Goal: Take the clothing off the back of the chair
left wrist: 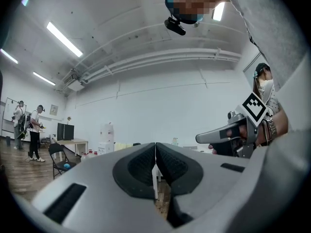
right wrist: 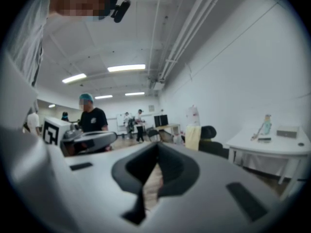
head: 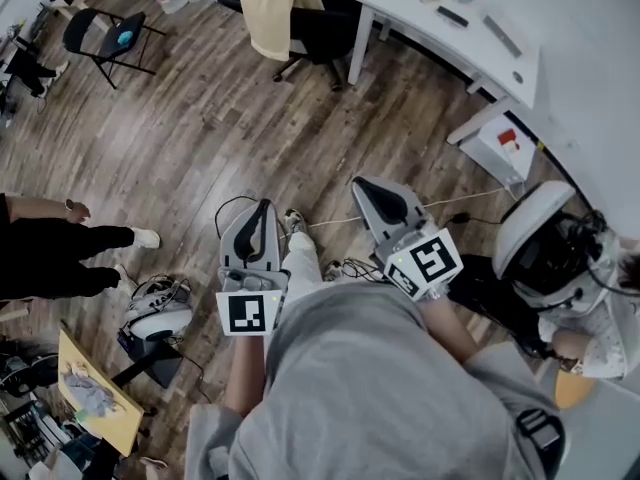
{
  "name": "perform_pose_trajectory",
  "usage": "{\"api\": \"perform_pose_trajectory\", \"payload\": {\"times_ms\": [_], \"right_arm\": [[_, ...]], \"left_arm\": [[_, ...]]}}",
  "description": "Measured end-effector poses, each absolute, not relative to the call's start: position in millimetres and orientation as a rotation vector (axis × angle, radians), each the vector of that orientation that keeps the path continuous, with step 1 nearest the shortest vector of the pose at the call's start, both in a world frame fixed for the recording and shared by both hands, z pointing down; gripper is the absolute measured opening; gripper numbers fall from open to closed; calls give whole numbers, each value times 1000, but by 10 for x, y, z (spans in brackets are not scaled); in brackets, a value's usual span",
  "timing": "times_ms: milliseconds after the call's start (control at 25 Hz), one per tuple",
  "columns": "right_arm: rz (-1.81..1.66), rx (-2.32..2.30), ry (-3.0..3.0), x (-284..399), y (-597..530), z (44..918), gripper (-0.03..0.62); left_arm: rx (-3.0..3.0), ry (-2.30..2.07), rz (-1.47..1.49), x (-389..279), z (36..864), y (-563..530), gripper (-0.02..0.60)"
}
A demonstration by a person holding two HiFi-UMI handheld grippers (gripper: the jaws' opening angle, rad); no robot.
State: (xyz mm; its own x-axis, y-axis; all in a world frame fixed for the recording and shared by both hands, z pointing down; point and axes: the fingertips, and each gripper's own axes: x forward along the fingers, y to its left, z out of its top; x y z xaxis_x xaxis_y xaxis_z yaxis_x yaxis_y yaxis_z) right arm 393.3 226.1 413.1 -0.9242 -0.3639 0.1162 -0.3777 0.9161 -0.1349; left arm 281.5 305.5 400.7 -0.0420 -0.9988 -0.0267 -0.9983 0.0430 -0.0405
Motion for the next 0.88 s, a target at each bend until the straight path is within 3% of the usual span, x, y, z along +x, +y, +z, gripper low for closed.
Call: {"api": "perform_pose_trajectory", "payload": {"times_ms": [880], "right_arm": [[252, 733, -2909, 2926, 1100, 4240, 34]], "left_arm": [[-2305, 2085, 32, 1795, 4014, 1620, 34]]}}
